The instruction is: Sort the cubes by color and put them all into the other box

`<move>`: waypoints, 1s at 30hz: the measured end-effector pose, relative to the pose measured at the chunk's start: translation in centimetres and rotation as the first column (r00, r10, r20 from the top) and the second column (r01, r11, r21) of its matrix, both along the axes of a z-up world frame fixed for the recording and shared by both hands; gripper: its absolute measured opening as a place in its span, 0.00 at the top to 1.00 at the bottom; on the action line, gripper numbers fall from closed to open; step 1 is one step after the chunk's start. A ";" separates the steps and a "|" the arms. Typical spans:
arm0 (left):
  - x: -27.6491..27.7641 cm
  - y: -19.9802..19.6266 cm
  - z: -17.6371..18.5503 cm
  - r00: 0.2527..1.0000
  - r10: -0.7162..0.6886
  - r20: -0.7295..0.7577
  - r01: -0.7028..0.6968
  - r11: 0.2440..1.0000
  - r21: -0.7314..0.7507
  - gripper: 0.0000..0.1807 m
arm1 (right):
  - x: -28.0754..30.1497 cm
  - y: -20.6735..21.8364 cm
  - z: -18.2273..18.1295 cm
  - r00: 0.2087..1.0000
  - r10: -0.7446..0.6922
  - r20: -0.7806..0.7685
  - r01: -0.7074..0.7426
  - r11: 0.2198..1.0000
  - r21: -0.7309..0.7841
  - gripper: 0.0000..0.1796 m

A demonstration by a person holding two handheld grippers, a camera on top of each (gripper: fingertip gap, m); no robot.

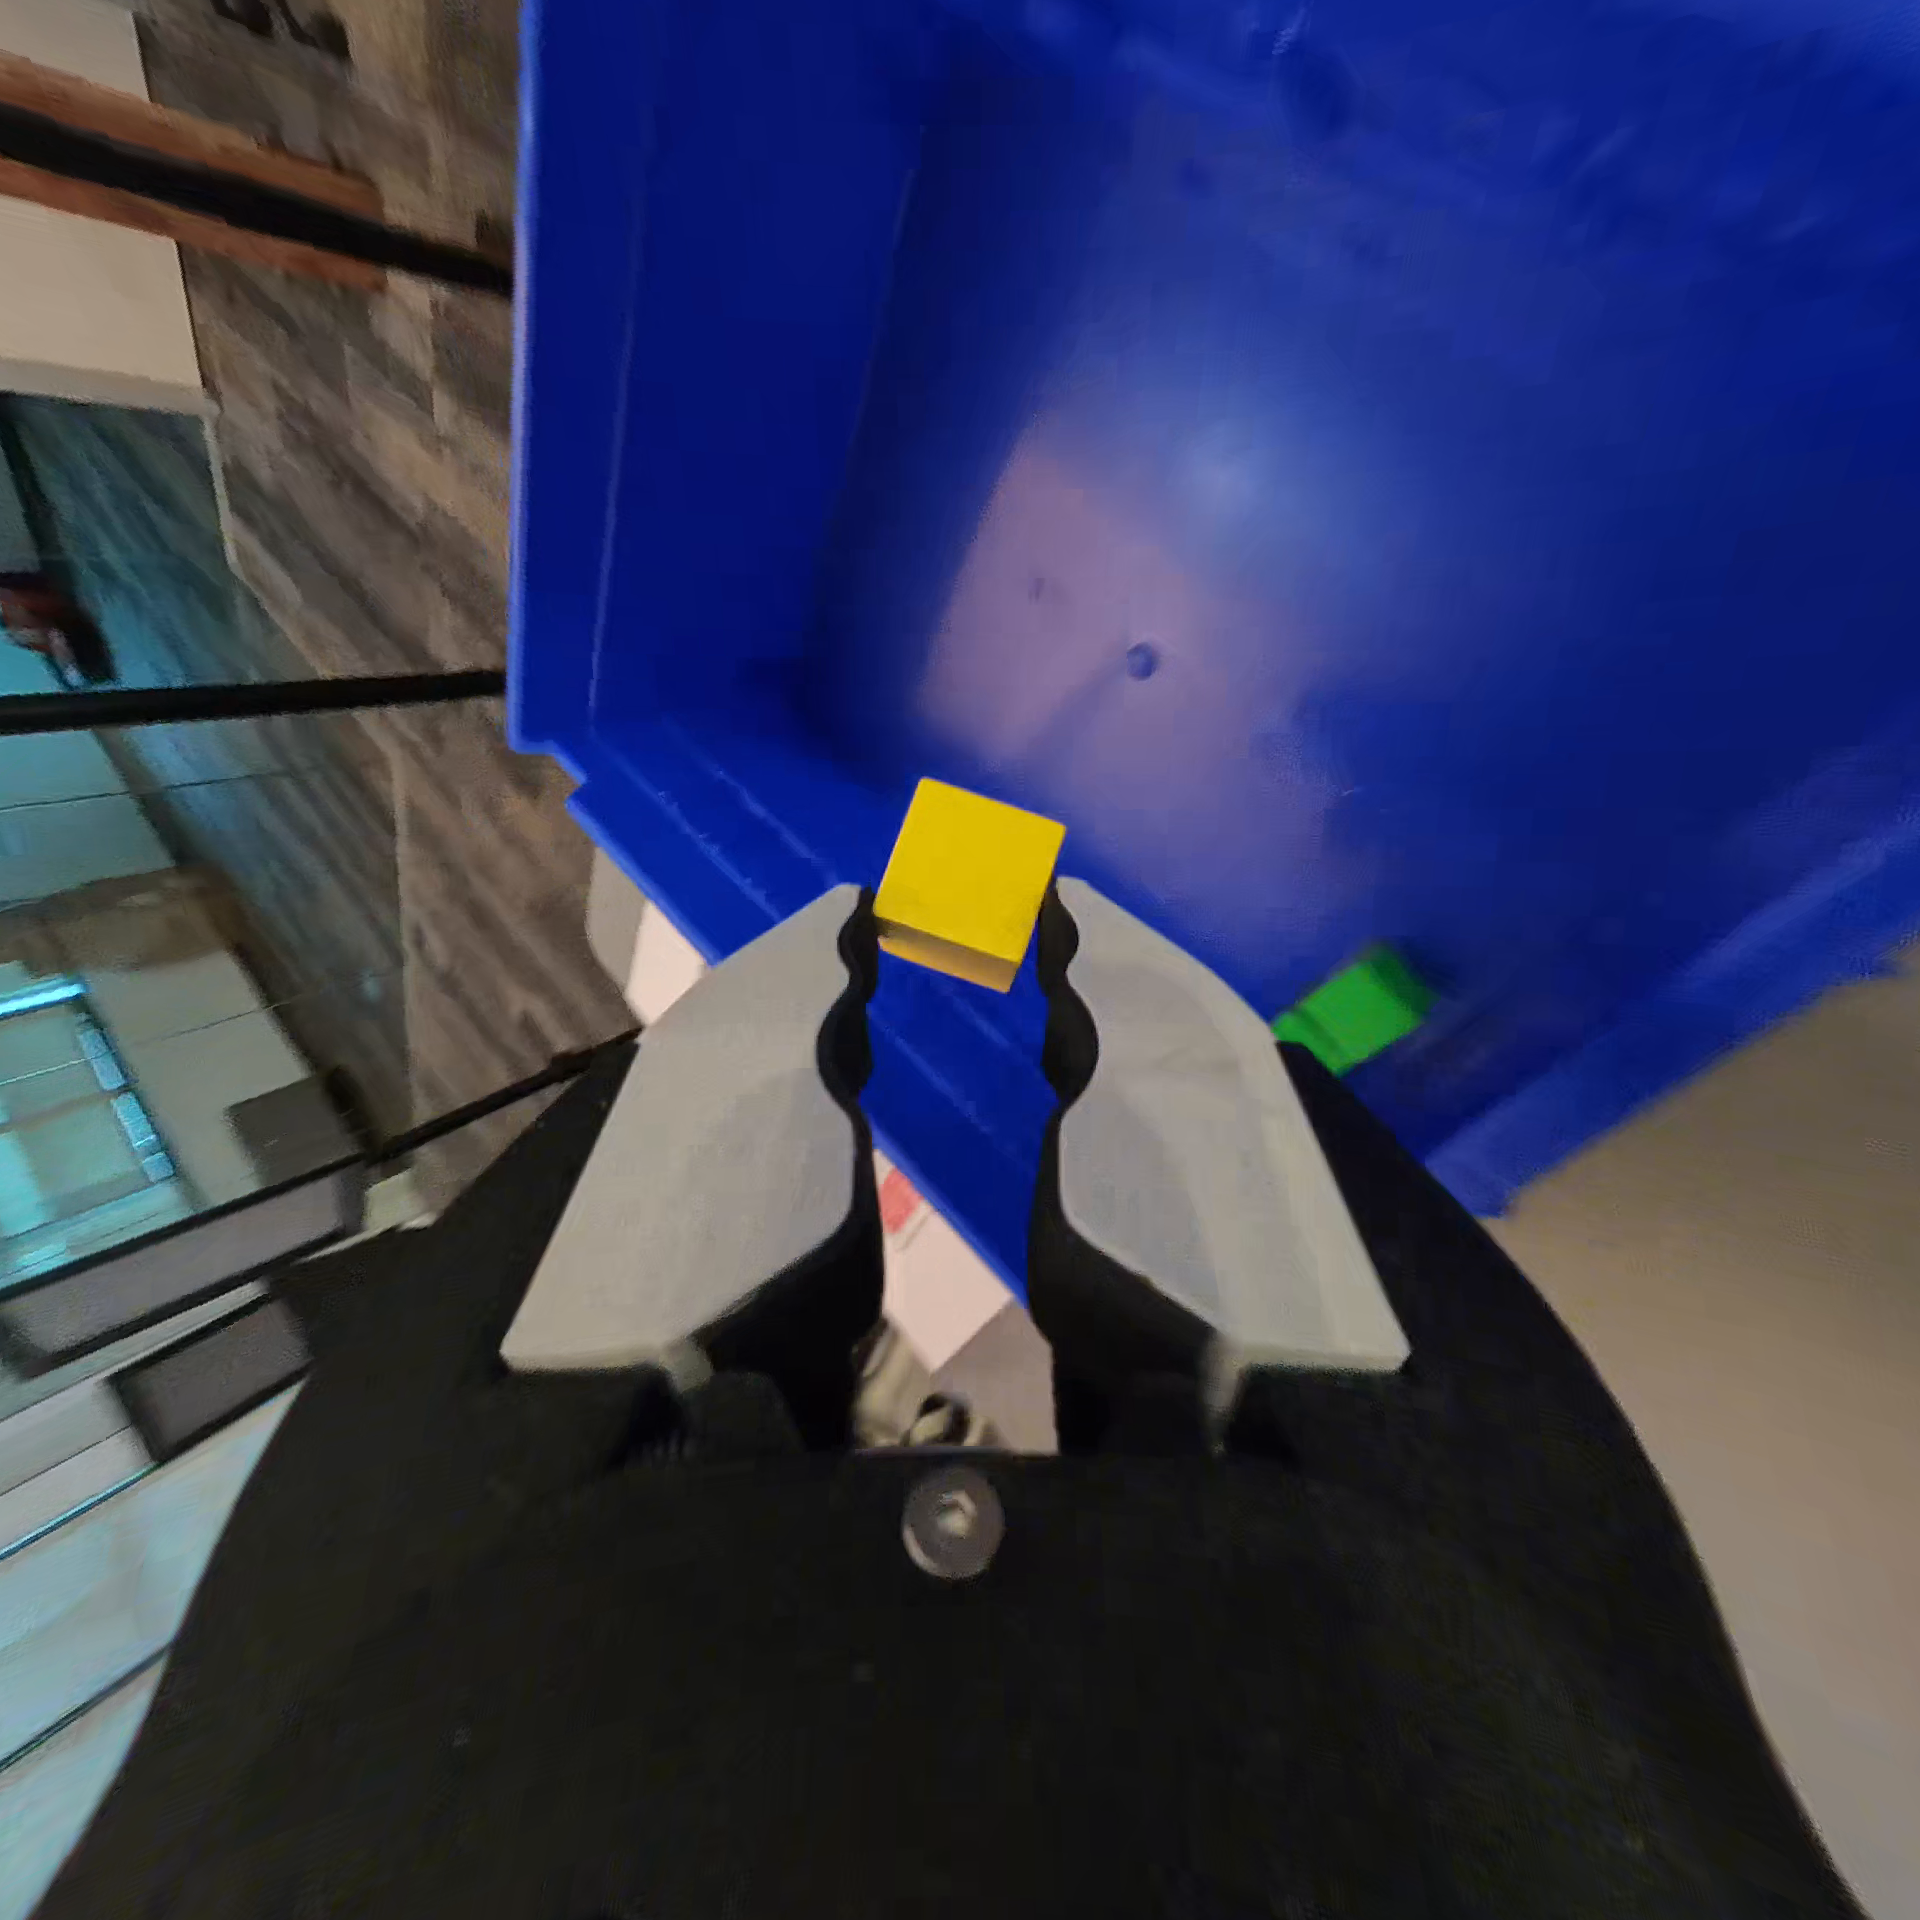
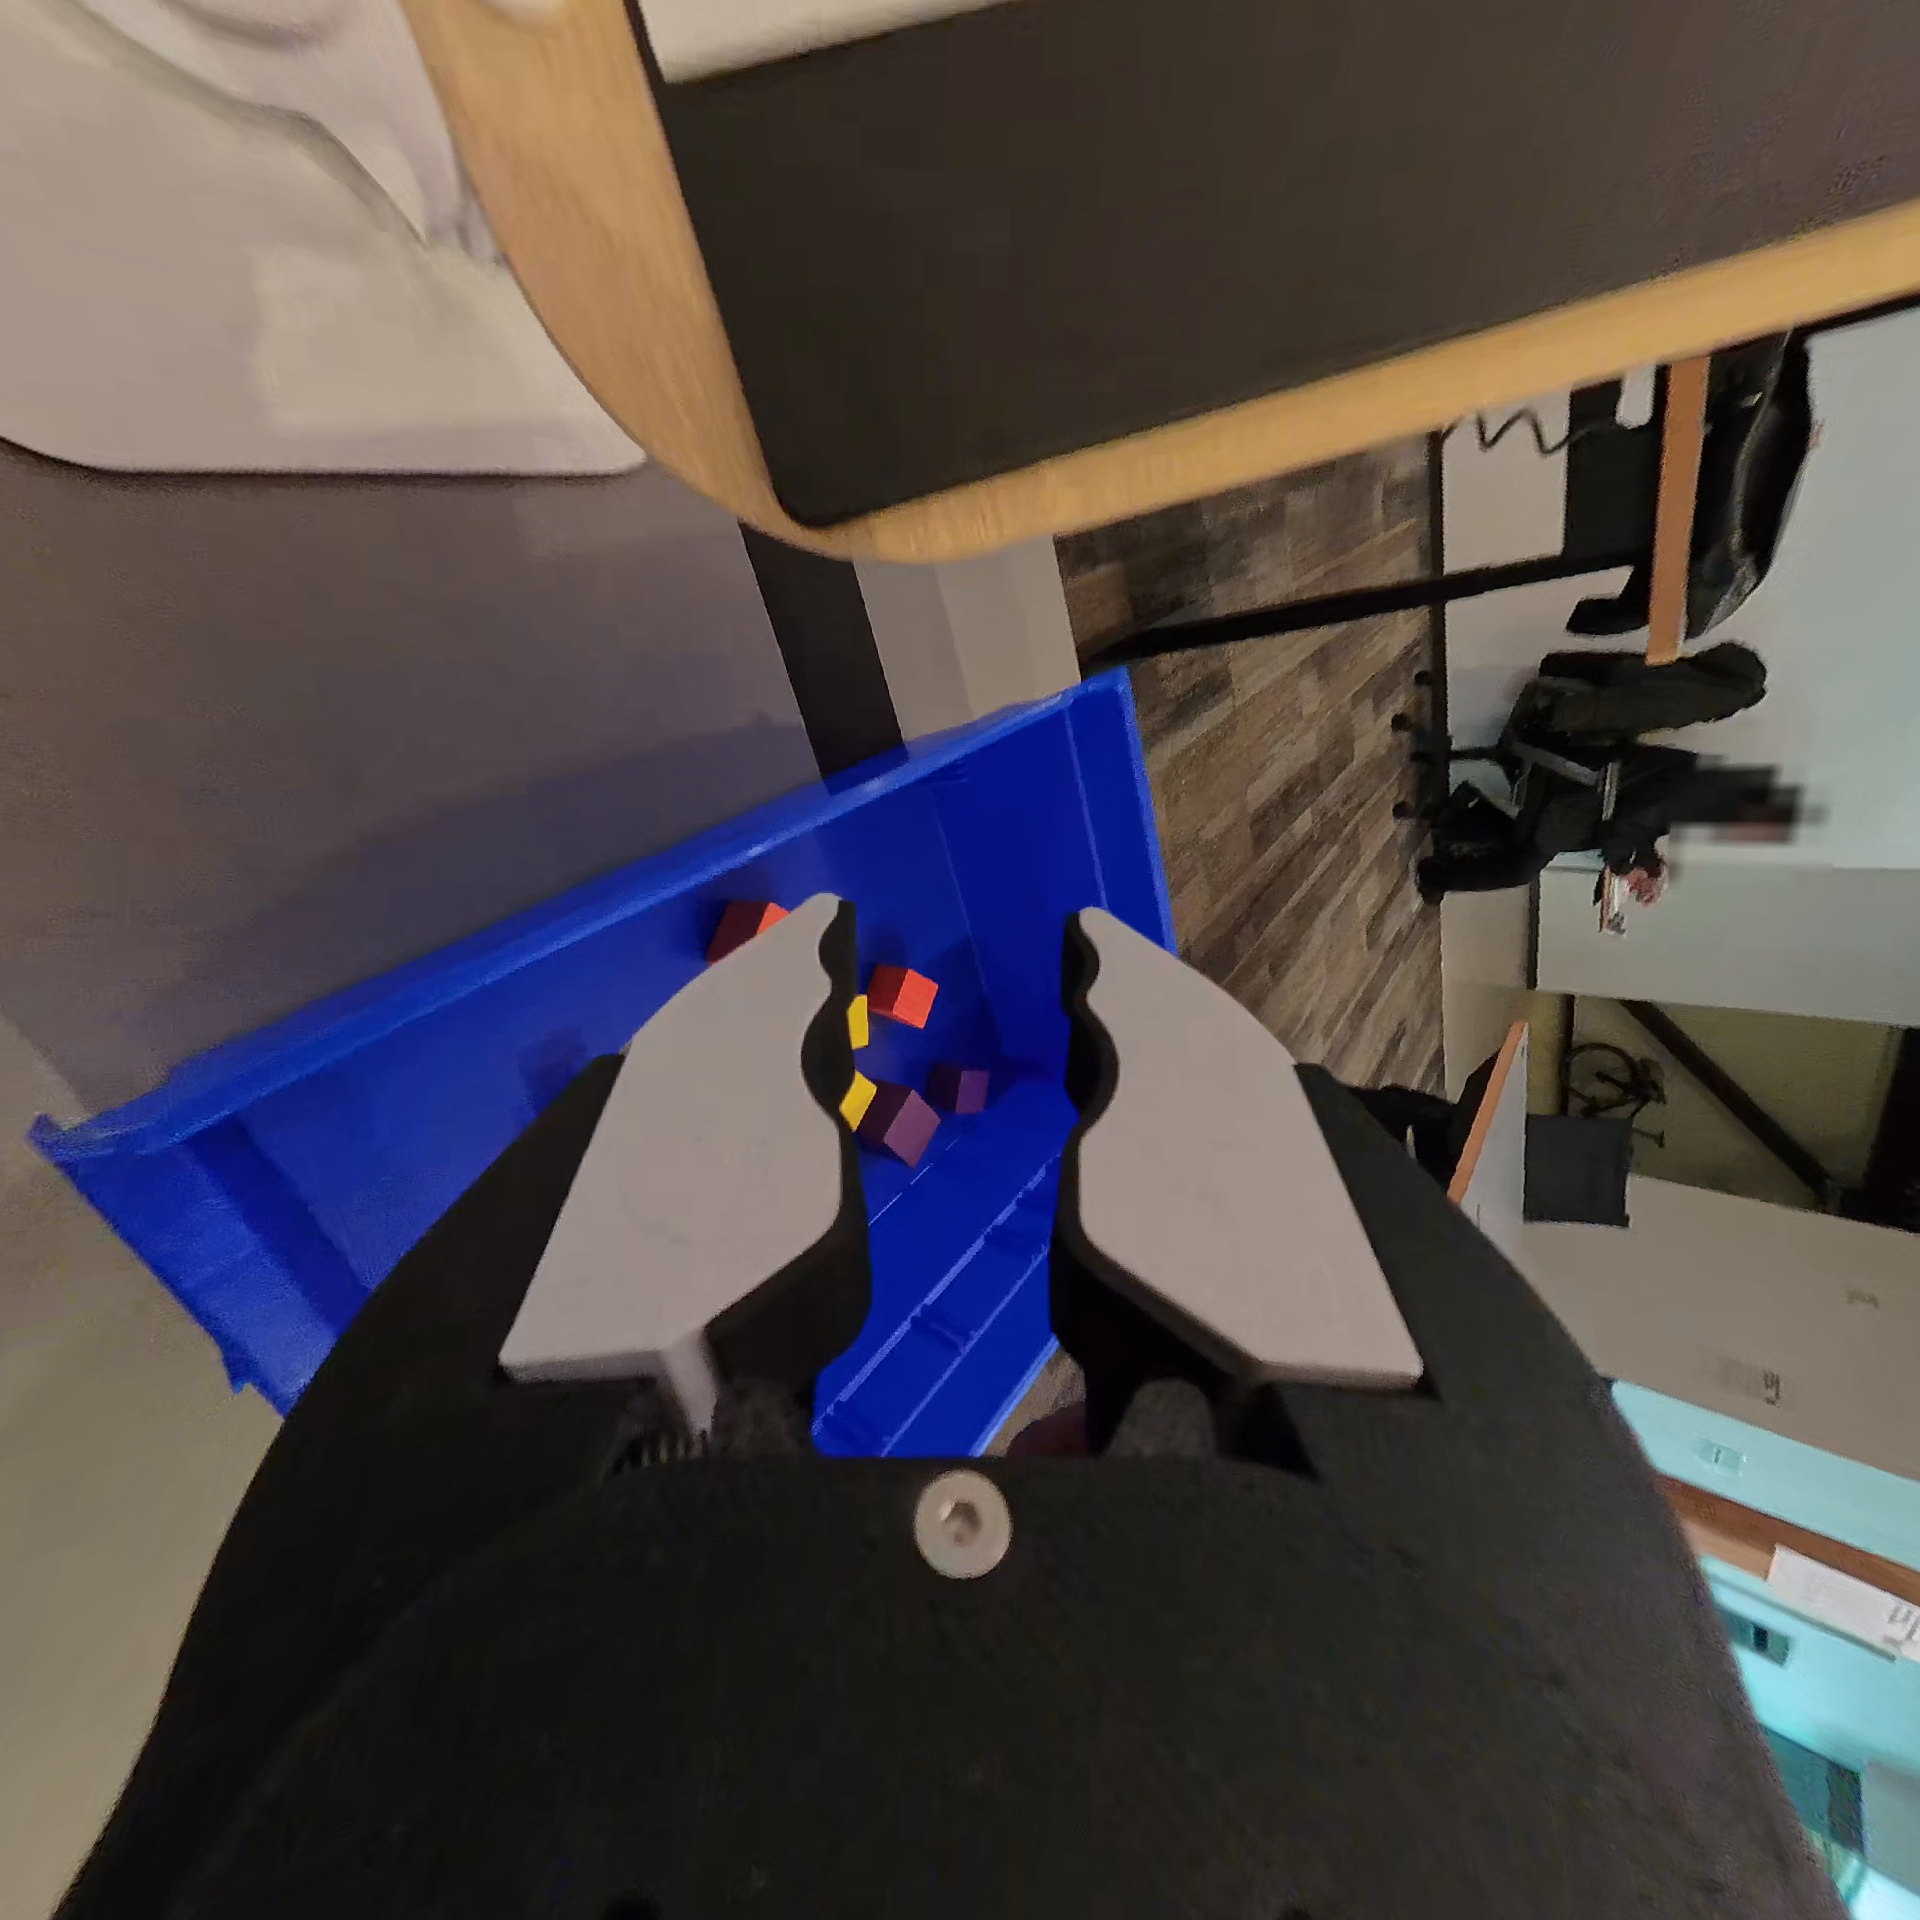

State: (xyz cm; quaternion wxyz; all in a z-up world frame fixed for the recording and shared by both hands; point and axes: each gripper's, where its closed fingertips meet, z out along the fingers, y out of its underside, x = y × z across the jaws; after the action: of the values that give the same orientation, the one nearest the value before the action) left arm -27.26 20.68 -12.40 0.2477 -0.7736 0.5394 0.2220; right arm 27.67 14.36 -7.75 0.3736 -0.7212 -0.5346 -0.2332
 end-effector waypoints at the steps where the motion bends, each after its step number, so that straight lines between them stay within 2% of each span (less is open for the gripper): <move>1: 0.9 -1.3 0.5 0.997 -0.008 0.073 0.008 1.000 0.004 0.84 | -0.6 -0.5 0.7 1.000 0.024 -0.007 -0.024 1.000 0.016 0.79; 4: 4.7 -5.2 2.0 0.945 -0.066 0.319 0.065 0.998 0.013 0.84 | -3.0 -2.6 2.8 0.990 0.137 -0.026 -0.135 0.989 0.067 0.80; 6: 7.8 -8.2 2.9 0.860 -0.114 0.497 0.129 0.992 0.003 0.84 | -5.2 -4.6 3.8 0.969 0.246 -0.019 -0.243 0.965 0.093 0.81; 9: 11.8 -12.2 3.9 0.731 -0.174 0.660 0.221 0.975 0.012 0.84 | -9.0 -7.6 4.3 0.915 0.403 0.008 -0.401 0.908 0.120 0.82; 14: 18.2 -18.0 5.4 0.470 -0.219 0.855 0.390 0.921 0.021 0.84 | -16.9 -12.3 4.2 0.770 0.637 -0.040 -0.616 0.757 0.218 0.80; 18: 22.3 -21.3 6.0 0.275 -0.181 0.944 0.512 0.859 0.016 0.84 | -21.7 -15.2 2.4 0.651 0.757 -0.060 -0.718 0.639 0.277 0.77; 22: 25.3 -24.0 4.7 0.200 -0.109 0.974 0.644 0.764 -0.047 0.84 | -24.3 -17.5 0.4 0.546 0.838 -0.010 -0.798 0.524 0.297 0.76; 26: 27.5 -25.6 2.9 0.181 -0.048 0.982 0.738 0.667 -0.103 0.84 | -25.7 -19.8 -0.3 0.436 0.900 -0.026 -0.849 0.420 0.319 0.74; 30: 28.8 -26.2 1.7 0.194 -0.015 0.981 0.780 0.609 -0.145 0.84 | -26.1 -20.7 -1.2 0.395 0.918 -0.006 -0.875 0.379 0.300 0.74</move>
State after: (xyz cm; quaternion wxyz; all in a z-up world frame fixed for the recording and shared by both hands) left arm 1.58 -5.57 -10.73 0.2803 -0.5930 0.5306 -0.5368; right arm 1.58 -6.36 -8.94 0.5715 -0.2787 -0.7718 0.0054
